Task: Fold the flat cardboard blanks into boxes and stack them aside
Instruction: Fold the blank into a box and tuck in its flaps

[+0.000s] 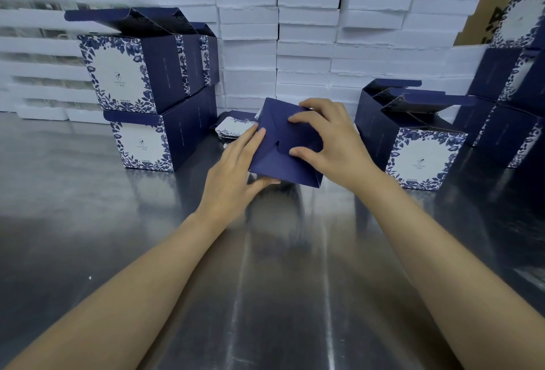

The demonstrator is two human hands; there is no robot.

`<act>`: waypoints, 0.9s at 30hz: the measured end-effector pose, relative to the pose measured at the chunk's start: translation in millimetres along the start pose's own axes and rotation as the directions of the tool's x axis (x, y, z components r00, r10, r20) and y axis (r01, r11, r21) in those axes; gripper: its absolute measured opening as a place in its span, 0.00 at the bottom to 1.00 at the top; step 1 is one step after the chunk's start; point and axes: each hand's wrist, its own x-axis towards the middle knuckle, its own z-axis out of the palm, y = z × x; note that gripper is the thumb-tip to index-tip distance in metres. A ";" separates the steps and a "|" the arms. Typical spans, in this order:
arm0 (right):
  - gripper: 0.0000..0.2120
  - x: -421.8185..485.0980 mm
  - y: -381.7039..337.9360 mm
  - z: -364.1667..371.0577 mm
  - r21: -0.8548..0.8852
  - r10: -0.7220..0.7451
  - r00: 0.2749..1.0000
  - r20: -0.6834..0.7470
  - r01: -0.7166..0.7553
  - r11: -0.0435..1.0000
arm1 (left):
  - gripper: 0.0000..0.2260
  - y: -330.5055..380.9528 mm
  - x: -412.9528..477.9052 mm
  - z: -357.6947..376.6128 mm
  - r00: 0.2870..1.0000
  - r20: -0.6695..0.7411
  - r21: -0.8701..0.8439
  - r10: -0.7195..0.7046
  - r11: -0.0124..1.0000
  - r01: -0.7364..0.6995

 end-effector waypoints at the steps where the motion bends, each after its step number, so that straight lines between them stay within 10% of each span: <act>1: 0.23 0.1 -1.6 -0.3 -0.036 -0.012 1.000 -0.024 0.012 0.999 | 0.35 1.4 0.9 -0.3 1.000 -0.017 0.004 0.010 1.000 -0.010; 9: 0.30 1.5 -6.5 -0.6 -0.159 -0.087 0.994 -0.061 0.076 0.984 | 0.37 12.7 1.1 2.9 0.991 -0.128 -0.020 0.027 0.999 -0.029; 16: 0.19 2.8 -10.1 -5.5 0.381 0.169 0.974 -0.152 -0.100 0.919 | 0.34 9.2 2.7 1.2 0.993 -0.081 0.022 0.084 0.996 -0.082; 22: 0.11 15.8 -9.9 -9.7 0.695 0.718 0.686 0.121 -0.575 0.432 | 0.42 6.7 3.0 -0.1 0.998 0.066 -0.098 -0.015 0.995 0.021; 27: 0.14 14.0 -0.3 -4.9 0.822 0.572 0.802 0.168 -0.435 0.368 | 0.44 -5.2 -1.2 2.4 0.996 0.028 -0.153 -0.090 0.984 0.093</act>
